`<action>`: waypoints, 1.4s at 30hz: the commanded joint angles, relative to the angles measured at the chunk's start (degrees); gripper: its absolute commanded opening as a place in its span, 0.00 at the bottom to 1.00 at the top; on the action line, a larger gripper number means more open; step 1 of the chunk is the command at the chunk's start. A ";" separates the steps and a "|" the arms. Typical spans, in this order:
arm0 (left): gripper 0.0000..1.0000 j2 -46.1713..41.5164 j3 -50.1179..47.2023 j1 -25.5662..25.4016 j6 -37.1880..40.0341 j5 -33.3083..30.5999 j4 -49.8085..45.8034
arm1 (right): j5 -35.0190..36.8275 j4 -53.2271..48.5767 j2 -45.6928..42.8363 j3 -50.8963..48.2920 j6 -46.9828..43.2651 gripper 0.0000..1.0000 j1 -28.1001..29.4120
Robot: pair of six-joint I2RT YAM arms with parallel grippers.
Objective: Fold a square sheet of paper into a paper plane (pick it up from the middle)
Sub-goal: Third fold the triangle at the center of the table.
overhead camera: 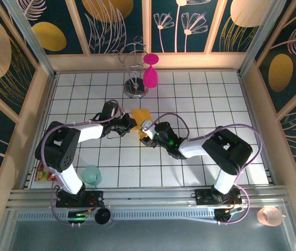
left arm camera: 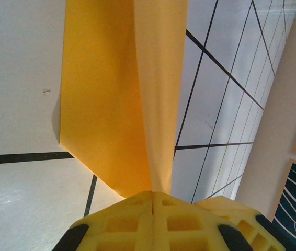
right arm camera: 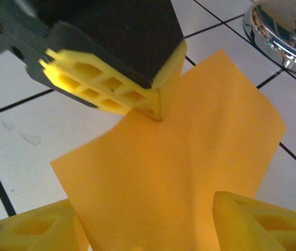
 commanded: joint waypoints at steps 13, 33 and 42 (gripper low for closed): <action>0.04 0.72 0.68 0.26 0.78 0.75 -0.58 | 0.34 1.42 -2.65 -0.04 -1.84 0.34 1.58; 0.37 -9.47 3.39 2.63 11.07 -10.80 -11.72 | -19.69 -4.64 -4.45 -0.03 11.81 0.00 -0.31; 0.27 -3.46 7.27 -1.35 13.91 -9.88 -11.44 | -25.73 -2.84 -3.00 -0.03 23.16 0.00 -1.45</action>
